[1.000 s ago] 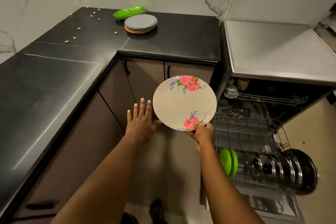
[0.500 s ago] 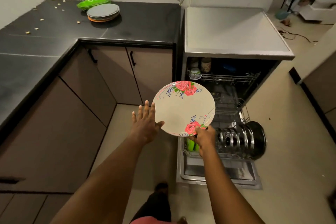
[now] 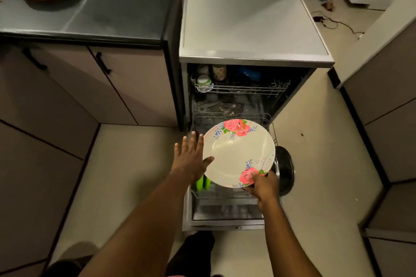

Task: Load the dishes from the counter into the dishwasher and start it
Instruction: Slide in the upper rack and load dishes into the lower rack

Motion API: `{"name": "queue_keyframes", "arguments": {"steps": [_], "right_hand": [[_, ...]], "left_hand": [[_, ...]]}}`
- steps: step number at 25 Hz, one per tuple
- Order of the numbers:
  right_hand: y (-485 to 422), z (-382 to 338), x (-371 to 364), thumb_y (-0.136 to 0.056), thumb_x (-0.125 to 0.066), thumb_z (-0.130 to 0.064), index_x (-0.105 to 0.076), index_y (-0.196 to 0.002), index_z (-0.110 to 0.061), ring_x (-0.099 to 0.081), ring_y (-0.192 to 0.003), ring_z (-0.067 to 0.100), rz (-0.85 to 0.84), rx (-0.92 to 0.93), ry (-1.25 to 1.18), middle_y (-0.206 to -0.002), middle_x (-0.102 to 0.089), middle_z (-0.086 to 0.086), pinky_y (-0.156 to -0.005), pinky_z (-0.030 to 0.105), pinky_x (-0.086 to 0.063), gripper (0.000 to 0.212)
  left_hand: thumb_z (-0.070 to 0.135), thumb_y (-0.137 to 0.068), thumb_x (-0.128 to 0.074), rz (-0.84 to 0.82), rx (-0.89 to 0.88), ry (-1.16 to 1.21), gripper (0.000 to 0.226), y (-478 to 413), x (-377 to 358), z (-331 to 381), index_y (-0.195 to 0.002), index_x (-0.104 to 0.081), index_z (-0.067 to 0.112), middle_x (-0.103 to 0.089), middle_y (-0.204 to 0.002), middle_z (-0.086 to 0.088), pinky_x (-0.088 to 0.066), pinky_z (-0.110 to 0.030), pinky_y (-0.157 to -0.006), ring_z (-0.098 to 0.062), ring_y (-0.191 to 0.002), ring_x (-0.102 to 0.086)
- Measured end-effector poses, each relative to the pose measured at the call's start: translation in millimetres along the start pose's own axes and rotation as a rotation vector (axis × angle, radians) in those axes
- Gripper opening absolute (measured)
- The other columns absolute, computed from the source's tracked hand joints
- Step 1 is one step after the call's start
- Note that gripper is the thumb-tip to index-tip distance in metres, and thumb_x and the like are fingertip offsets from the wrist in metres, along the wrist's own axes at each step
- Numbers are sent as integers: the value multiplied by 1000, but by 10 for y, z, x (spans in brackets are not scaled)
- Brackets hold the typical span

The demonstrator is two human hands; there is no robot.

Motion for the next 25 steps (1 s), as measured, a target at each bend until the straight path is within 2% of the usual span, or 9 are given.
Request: {"name": "queue_keyframes", "arguments": {"steps": [3, 5, 8, 10, 13, 16, 20, 22, 25], "right_hand": [[-603, -57, 159, -89, -53, 7, -60, -120, -15, -64, -85, 29, 58, -47, 24, -106, -66, 12, -48, 33, -57, 38], [-912, -95, 207, -87, -55, 5, -62, -113, -16, -66, -83, 29, 78, -51, 71, -102, -68, 10, -52, 36, -56, 34], [-1592, -116, 263, -76, -57, -13, -66, -106, -26, -68, -92, 33, 169, 23, 258, -104, -71, 6, -72, 50, -58, 34], [-2023, -242, 252, -78, -57, -18, -65, -110, -21, -66, -98, 35, 235, 78, 397, -109, -71, 7, -82, 48, -56, 33], [-2688, -485, 217, -91, -54, -17, -61, -111, -10, -62, -98, 41, 314, 189, 565, -108, -67, 20, -80, 37, -49, 22], [-3229, -575, 176, -94, -52, -16, -57, -111, -5, -60, -96, 47, 371, 342, 746, -105, -64, 28, -79, 45, -49, 21], [-3917, -505, 147, -95, -52, -12, -54, -114, -1, -61, -94, 49, 358, 493, 912, -106, -63, 30, -75, 47, -52, 23], [-4176, -454, 148, -94, -53, -10, -53, -114, 1, -61, -95, 49, 334, 532, 956, -109, -63, 29, -74, 45, -51, 23], [-4439, -397, 133, -96, -52, -11, -51, -116, 0, -59, -98, 47, 302, 490, 1022, -115, -61, 28, -75, 42, -49, 23]], "left_hand": [[59, -100, -31, -113, -23, -43, 81, -566, -246, 311, -156, 12, 21, 20, -163, -4, 7, -51, -120, -29, -150, 15], [58, -100, -32, -164, -48, -72, 81, -825, -373, 439, -156, 12, 21, 20, -163, -5, 8, -51, -119, -29, -150, 16], [58, -100, -32, -233, -96, -150, 81, -1348, -647, 659, -156, 11, 20, 19, -163, -7, 6, -54, -120, -30, -150, 16], [57, -101, -32, -272, -88, -153, 80, -1771, -846, 785, -156, 11, 19, 19, -163, -8, 6, -54, -120, -31, -150, 16], [58, -100, -31, -316, -49, -115, 81, -2428, -1249, 952, -156, 13, 19, 21, -162, -8, 7, -53, -120, -31, -149, 18], [57, -101, -29, -355, -28, -136, 78, -3000, -1718, 1003, -156, 13, 20, 22, -162, -7, 6, -51, -121, -30, -149, 19], [58, -100, -31, -373, -2, -112, 80, -3665, -2308, 999, -156, 12, 20, 22, -162, -8, 5, -50, -121, -29, -149, 17], [58, -100, -33, -387, 1, -100, 81, -3930, -2504, 1014, -156, 11, 20, 22, -161, -8, 5, -50, -121, -30, -149, 18], [58, -99, -37, -414, 32, -134, 83, -4243, -2711, 1029, -156, 11, 22, 22, -161, -8, 5, -49, -122, -30, -149, 18]]}}
Point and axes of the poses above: each hand's wrist, its own y-axis away from the middle knuckle, its own x-axis out of the back of the hand, z = x × y, the point moved 2 cm from there along -y, towards the middle knuckle
